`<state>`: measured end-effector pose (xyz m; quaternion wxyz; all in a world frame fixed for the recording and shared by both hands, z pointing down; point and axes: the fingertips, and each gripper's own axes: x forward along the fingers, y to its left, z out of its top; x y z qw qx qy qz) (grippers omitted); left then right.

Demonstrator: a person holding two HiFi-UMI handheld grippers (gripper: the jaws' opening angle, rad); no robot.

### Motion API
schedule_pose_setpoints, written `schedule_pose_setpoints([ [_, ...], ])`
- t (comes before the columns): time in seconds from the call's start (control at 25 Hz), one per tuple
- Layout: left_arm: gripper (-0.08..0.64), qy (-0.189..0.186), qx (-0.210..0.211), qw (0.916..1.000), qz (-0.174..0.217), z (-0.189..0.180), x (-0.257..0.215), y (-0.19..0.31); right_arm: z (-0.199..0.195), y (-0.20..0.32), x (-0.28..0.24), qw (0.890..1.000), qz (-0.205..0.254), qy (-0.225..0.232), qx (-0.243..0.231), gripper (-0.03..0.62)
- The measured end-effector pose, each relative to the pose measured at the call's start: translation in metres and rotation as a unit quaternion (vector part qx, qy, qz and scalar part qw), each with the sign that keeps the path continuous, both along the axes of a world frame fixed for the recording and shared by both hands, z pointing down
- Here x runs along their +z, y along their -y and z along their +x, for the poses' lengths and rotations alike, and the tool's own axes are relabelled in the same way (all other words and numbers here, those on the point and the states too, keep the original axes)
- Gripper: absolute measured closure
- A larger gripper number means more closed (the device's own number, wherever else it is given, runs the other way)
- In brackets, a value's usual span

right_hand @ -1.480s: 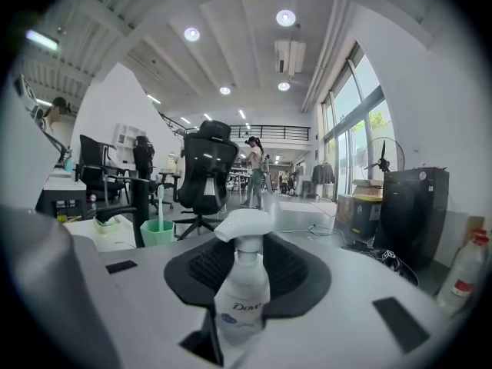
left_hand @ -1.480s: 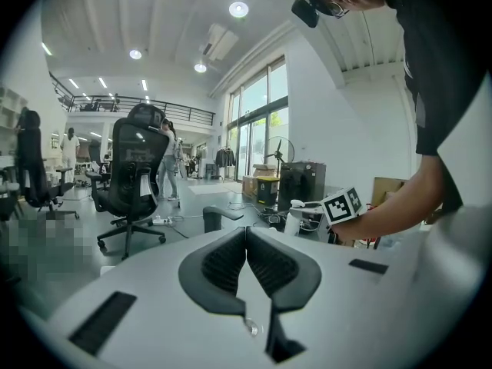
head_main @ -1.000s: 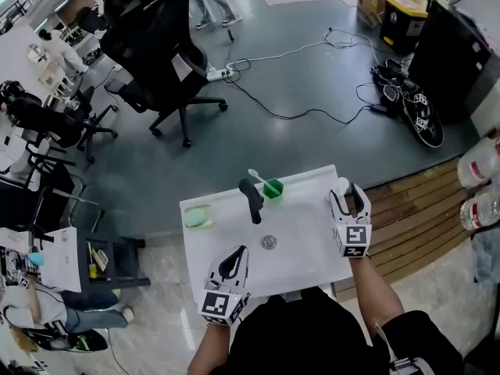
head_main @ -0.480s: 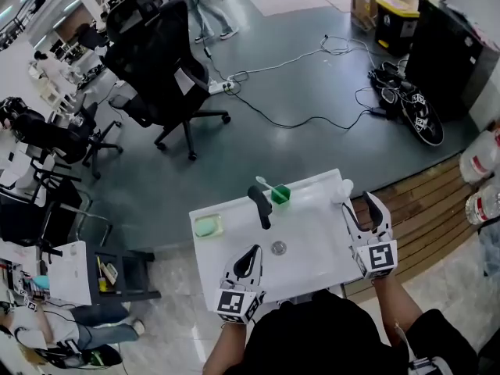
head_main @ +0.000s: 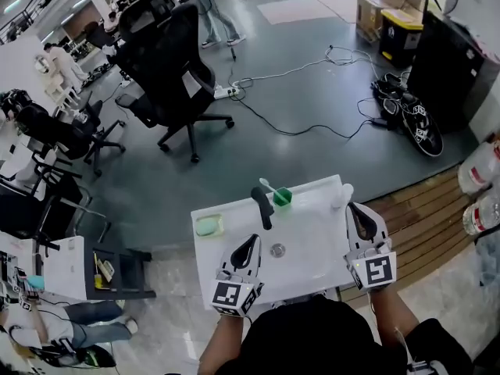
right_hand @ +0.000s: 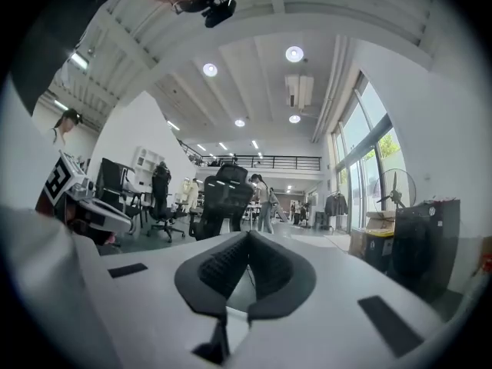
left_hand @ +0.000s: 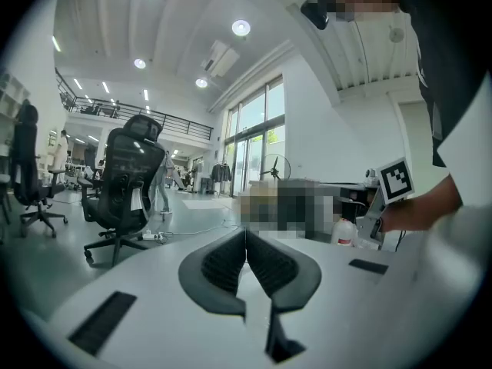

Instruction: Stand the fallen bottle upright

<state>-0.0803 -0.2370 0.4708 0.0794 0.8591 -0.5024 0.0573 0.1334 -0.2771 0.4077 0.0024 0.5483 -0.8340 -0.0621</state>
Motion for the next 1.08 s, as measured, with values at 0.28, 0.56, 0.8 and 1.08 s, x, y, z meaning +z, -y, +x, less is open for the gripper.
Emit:
schedule_pose_setpoints([
  [0.28, 0.538, -0.006, -0.002, 1.0000, 0.007, 0.000, -0.008, -0.001, -0.019, -0.003, -0.021, 1.000, 0.018, -0.009, -0.006, 0.581],
  [0.56, 0.538, -0.002, -0.005, 0.9999, 0.014, -0.001, -0.007, -0.005, -0.024, -0.008, -0.027, 0.999, 0.038, -0.004, -0.013, 0.581],
  [0.8, 0.538, -0.001, 0.000, 0.9999, 0.014, -0.003, -0.012, -0.003, -0.030, -0.006, -0.032, 0.999, 0.037, 0.001, -0.014, 0.581],
  [1.08, 0.538, 0.001, -0.003, 0.9999, 0.017, -0.008, -0.012, -0.002, -0.036, -0.004, -0.033, 0.999, 0.039, 0.004, -0.019, 0.581],
])
